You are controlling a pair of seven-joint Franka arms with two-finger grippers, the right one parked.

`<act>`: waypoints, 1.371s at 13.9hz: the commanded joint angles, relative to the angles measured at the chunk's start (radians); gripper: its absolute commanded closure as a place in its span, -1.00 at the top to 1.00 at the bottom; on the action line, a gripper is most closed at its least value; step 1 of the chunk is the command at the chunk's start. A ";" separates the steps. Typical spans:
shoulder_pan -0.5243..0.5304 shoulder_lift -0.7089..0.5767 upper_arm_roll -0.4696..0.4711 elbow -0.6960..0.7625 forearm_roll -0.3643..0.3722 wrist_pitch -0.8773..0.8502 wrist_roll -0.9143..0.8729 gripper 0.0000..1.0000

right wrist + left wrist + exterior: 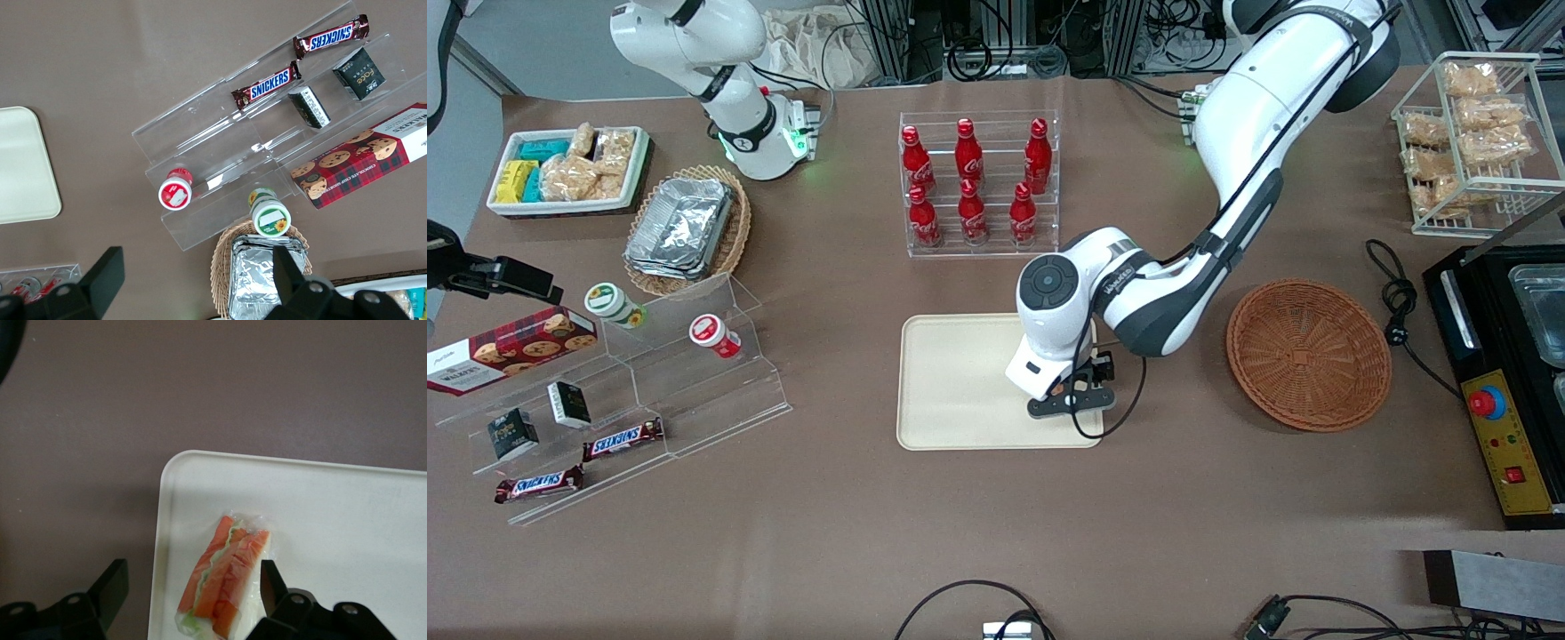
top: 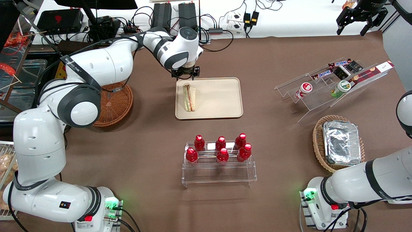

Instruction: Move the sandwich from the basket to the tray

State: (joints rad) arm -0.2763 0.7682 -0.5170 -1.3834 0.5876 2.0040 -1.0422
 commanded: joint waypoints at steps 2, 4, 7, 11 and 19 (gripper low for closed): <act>0.035 -0.072 -0.001 0.006 -0.032 -0.063 -0.013 0.75; 0.067 -0.127 0.000 0.017 -0.072 -0.085 -0.012 0.75; 0.149 -0.182 -0.002 0.052 -0.133 -0.123 0.025 0.75; 0.239 -0.219 -0.003 0.113 -0.228 -0.224 0.200 0.76; 0.341 -0.374 0.147 0.095 -0.483 -0.274 0.512 1.00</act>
State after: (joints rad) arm 0.0669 0.4723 -0.4505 -1.2635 0.1991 1.7565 -0.6207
